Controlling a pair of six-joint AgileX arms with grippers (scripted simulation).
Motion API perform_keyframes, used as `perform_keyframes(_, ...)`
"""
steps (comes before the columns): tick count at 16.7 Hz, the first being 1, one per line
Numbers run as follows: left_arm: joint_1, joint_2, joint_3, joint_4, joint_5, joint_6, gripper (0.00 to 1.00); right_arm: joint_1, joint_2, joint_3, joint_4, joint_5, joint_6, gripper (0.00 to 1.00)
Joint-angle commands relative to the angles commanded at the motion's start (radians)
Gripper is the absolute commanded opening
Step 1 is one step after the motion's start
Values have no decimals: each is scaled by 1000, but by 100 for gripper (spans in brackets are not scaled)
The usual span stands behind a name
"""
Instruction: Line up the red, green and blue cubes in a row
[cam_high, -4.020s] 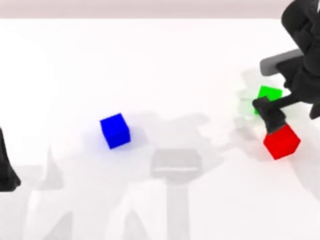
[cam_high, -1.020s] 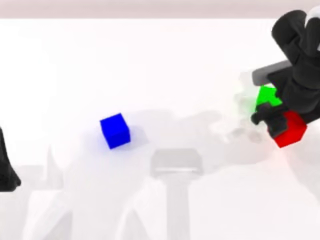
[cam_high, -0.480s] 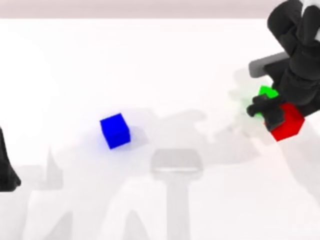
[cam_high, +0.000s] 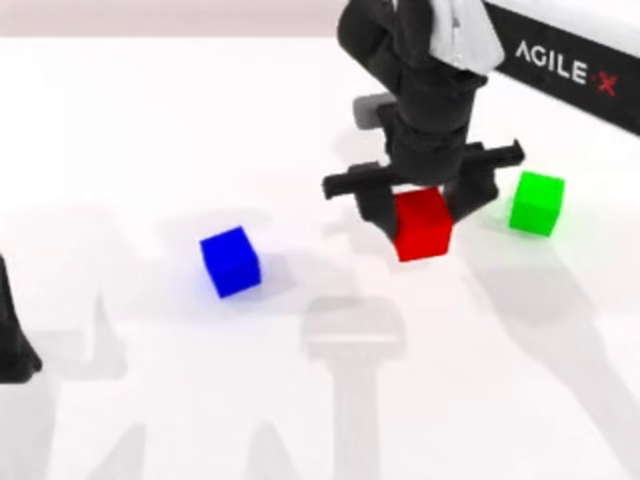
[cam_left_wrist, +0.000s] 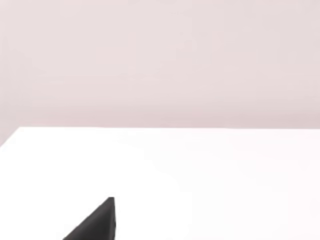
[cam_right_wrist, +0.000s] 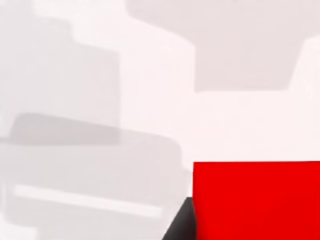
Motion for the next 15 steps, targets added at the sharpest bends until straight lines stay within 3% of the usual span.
perform_keyframes(7,0,0,0,0,0,0,100,271,253,506,-213,14,447,0)
perform_keyframes(10,0,0,0,0,0,0,100,319,289,575,-245,18,516,0)
perform_keyframes(15,0,0,0,0,0,0,100,317,286,573,-240,17,519,0)
